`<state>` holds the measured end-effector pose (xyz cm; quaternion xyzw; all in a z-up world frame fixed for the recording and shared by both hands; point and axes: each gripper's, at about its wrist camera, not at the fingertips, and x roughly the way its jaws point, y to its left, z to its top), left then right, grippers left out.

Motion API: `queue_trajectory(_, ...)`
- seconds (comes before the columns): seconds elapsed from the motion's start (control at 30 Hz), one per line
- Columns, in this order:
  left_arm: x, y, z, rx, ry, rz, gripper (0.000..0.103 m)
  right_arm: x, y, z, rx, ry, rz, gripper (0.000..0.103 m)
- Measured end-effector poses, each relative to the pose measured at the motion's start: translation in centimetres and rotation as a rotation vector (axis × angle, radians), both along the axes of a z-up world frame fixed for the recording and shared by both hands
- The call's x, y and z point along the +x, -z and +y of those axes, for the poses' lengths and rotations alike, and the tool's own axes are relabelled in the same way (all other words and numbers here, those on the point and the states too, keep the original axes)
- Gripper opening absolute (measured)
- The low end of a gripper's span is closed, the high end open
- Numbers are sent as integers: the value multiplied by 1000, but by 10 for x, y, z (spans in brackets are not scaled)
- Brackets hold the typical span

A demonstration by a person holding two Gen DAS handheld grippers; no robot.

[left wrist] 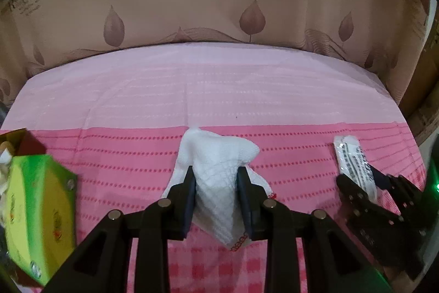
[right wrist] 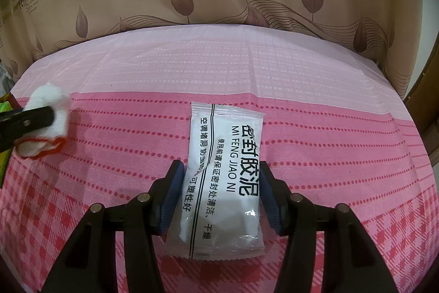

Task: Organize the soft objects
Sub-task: 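Carry the white glove into the gold tin and open the left gripper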

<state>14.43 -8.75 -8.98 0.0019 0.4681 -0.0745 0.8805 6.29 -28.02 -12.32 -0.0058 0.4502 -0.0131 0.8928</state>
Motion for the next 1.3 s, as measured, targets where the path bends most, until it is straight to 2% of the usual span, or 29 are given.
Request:
queue_trajectory(0.33,-37,-35,19,-21,36,-30,29,0,1,0,-5,1,0,51)
queue_trajectory(0.57,-67,-64,60,-17,39,-76,29,0,1,0,-7,1,0,51)
queue_trajectory(0.8,-81,-90,122,14,-61,-133,29,1,1,-1,-8,1,0,51)
queue_trajectory(1.0,-83,-105,189,64,-196,-175,29,1,2,-1,-11,2,-1,51)
queue_trajectory(1.3,-77,-99,258,103,-340,-144,29,1,2,-2,-12,2,-1,51)
